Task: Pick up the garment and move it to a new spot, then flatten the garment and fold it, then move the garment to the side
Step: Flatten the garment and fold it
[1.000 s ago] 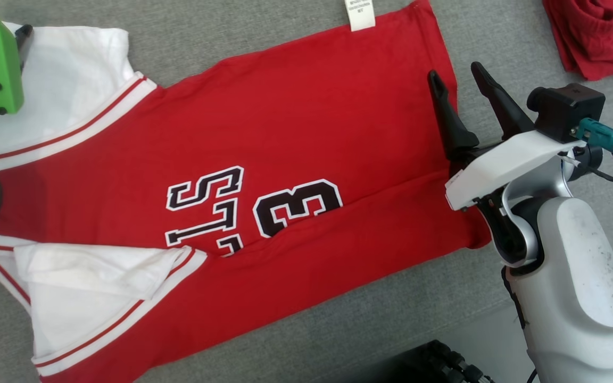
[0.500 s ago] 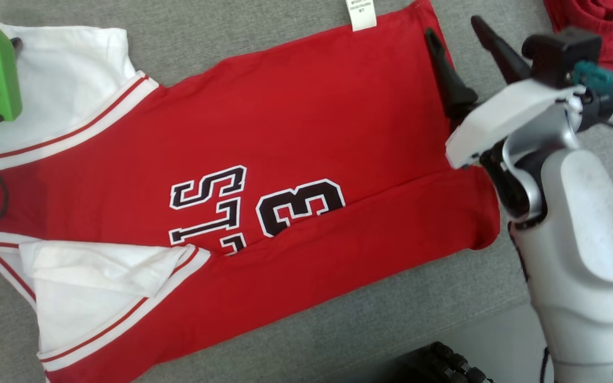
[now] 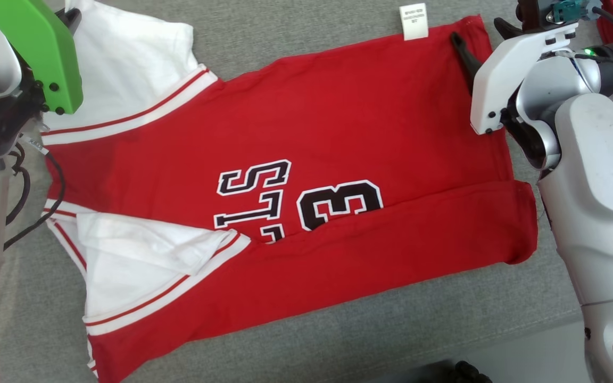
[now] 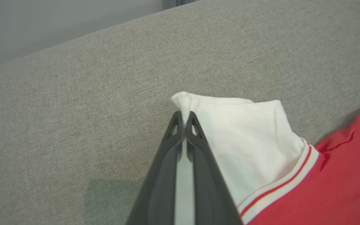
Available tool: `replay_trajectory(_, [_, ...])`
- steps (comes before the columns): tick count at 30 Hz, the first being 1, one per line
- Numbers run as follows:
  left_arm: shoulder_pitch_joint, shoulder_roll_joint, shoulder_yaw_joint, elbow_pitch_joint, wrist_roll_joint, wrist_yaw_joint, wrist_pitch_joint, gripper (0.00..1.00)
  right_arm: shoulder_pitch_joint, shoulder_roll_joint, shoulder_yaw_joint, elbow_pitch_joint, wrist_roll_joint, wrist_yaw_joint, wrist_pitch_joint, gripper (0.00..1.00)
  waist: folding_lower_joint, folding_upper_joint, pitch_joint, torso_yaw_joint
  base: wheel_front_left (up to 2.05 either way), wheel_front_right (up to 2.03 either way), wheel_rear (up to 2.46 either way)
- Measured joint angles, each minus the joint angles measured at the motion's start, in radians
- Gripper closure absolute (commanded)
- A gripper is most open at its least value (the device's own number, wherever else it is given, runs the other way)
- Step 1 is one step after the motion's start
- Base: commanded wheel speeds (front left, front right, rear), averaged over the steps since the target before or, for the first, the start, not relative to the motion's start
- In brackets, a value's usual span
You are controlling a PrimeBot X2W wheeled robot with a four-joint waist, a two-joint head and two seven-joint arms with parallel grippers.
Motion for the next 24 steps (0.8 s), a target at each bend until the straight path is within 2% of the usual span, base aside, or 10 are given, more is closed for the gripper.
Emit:
replay_trajectory(1, [0.000, 0.000, -0.002, -0.003, 0.000, -0.002, -0.005, 1.00, -0.005, -0.005, 0.005, 0.012, 0.001, 0.000, 0.006, 0.01, 0.0000, 0.0000, -0.002, 0.005, 0.00, 0.00, 0.00])
replay_trajectory(3, [0.004, -0.005, -0.004, -0.007, -0.008, -0.004, -0.021, 1.00, -0.020, -0.022, 0.019, 0.038, 0.011, 0.000, 0.015, 0.53, 0.0000, 0.0000, -0.006, 0.017, 0.00, 0.00, 0.00])
replay_trajectory(6, [0.016, -0.019, -0.005, -0.006, -0.016, -0.007, -0.040, 1.00, -0.030, -0.026, 0.030, 0.068, 0.032, 0.000, 0.011, 0.75, 0.0000, 0.0000, -0.016, 0.027, 0.00, 0.00, 0.00])
replay_trajectory(8, [0.023, -0.021, -0.006, -0.002, -0.021, -0.008, -0.049, 1.00, -0.039, -0.028, 0.031, 0.091, 0.043, 0.000, -0.002, 1.00, 0.0000, 0.0000, -0.024, 0.032, 0.00, 0.00, 0.00])
replay_trajectory(18, [0.077, -0.033, 0.013, 0.033, -0.048, -0.007, -0.139, 1.00, -0.057, -0.026, 0.058, 0.215, 0.046, 0.000, -0.169, 1.00, 0.0000, 0.0000, -0.102, 0.040, 0.00, 0.00, 0.00])
replay_trajectory(24, [0.228, -0.044, 0.037, -0.035, -0.101, -0.015, -0.218, 1.00, 0.051, -0.039, 0.139, 0.210, 0.091, 0.000, -0.268, 1.00, -0.0001, 0.0000, -0.188, 0.041, 0.00, 0.00, 0.00])
